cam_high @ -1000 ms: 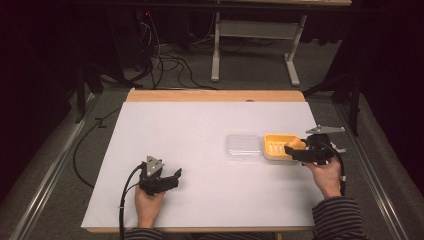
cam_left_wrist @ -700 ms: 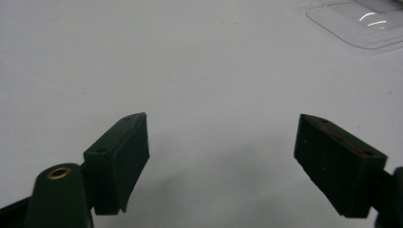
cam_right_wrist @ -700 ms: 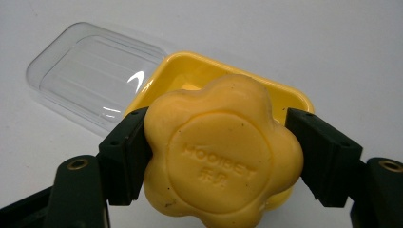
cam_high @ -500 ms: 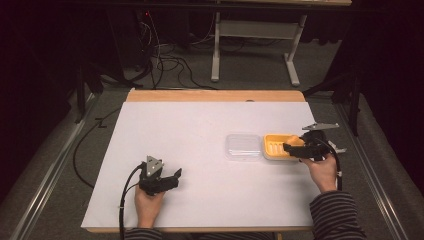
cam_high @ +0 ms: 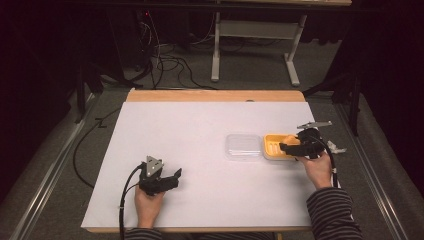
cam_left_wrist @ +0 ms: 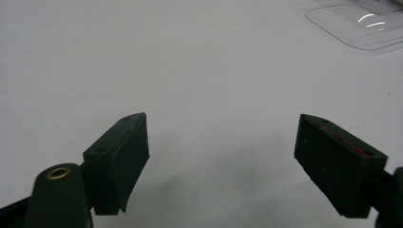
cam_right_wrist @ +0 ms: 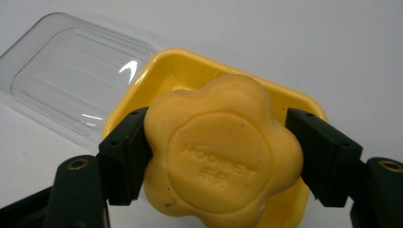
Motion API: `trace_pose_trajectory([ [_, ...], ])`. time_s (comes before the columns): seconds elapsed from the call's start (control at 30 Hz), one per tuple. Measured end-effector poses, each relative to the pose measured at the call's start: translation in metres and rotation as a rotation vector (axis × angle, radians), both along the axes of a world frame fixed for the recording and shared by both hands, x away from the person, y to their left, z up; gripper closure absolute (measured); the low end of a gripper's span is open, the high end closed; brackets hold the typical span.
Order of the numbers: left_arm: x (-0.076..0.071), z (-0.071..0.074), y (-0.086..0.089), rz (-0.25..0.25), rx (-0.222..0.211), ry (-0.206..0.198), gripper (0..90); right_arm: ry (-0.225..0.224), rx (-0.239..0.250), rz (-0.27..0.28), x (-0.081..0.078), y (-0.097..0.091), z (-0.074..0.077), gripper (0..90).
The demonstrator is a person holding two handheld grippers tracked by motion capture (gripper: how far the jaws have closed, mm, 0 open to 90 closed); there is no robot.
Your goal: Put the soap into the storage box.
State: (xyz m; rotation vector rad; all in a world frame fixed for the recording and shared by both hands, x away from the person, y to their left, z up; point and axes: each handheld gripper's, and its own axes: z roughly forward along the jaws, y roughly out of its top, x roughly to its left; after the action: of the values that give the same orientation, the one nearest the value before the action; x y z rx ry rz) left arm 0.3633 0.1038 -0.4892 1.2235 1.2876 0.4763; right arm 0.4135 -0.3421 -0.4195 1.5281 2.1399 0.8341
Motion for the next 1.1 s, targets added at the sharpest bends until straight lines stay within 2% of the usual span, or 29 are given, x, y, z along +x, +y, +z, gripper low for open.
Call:
trace_pose_trajectory([
  [0.17, 0.0, 0.0, 0.0, 0.001, 0.0, 0.0, 19.5, 0.021, 0.012, -0.016, 0.004, -0.002, -0.003, 27.9],
  [0.27, 0.0, 0.0, 0.0, 0.001, 0.001, 0.0, 19.5, 0.017, 0.017, -0.025, 0.005, 0.0, -0.005, 27.8],
  [0.5, 0.0, 0.0, 0.0, 0.001, 0.001, 0.0, 19.4, 0.023, 0.001, -0.025, 0.01, 0.005, -0.009, 27.8],
  [1.1, 0.0, 0.0, 0.0, 0.002, 0.006, -0.002, 19.4, 0.072, 0.011, -0.049, 0.018, 0.005, -0.019, 27.7],
])
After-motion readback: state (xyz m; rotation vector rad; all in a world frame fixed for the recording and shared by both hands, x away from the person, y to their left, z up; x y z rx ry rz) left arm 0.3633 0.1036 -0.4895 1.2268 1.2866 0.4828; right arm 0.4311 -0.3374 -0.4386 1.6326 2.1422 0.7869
